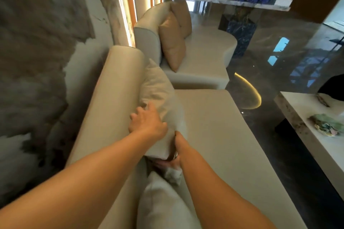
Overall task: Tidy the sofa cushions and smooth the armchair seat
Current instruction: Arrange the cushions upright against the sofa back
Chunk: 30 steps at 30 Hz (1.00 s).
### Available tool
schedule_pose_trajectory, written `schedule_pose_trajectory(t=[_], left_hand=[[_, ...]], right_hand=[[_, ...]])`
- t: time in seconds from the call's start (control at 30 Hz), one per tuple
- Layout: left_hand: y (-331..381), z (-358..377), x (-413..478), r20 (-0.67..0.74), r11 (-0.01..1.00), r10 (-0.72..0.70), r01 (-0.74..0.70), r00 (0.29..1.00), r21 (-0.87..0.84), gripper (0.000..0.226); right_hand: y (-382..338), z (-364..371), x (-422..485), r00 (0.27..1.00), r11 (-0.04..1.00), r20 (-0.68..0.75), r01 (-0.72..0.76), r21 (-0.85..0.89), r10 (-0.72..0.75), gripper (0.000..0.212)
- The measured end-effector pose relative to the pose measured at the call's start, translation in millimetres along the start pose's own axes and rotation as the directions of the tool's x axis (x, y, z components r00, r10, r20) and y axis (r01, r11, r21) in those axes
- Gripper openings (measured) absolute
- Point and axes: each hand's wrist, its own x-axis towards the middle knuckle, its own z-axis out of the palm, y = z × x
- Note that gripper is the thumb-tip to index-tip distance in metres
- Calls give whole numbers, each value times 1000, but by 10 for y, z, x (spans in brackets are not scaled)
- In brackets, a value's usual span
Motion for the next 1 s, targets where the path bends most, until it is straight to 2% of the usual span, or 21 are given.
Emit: schedule_pose_trajectory(t=[0.1,0.17,0.27,0.33,0.4,0.5,0.63,0.7,0.83,0.93,1.0], left_hand=[[-249,46,-247,69,998,55,-53,996,-28,82],[-340,46,-408,63,996,77,-74,995,-51,75],[-423,-39,-764,61,991,119,-115,991,-71,61],[-475,-119,-1078,88,990,127,-120,988,-75,54],[-565,-182,-1467,91,994,105,-101,990,-47,49],[-799,-196,-2193,112,989,53,-68,992,132,37],[-1238,-72,-3438,207,933,-78,-2,975,361,41],[-1407,28,-4089,256,919,-148,36,955,393,46],[-1606,180,-5144,290,920,-212,91,933,380,47],[-1671,289,-5670,312,948,-217,124,925,292,51],[-1710,437,-5933,277,958,-215,147,937,245,59]], right_hand=[[249,-57,-134,982,980,-42,181,-86,-185,47],[378,-169,-314,956,908,-60,251,-335,-287,36],[642,-338,-722,918,641,-6,271,-718,-396,17],[864,-449,-986,881,389,92,296,-873,-464,24],[1137,-558,-1221,819,200,210,363,-910,-534,29],[1621,-854,-1574,741,8,303,384,-923,-599,45],[2415,-1459,-2162,777,-221,409,344,-912,-478,52],[2803,-1796,-2522,816,-265,412,326,-907,-405,56],[3456,-2389,-3057,910,-286,296,213,-934,-290,54],[3860,-2705,-3325,930,-270,234,156,-950,-283,52],[4181,-2908,-3435,924,-258,216,136,-956,-316,50]])
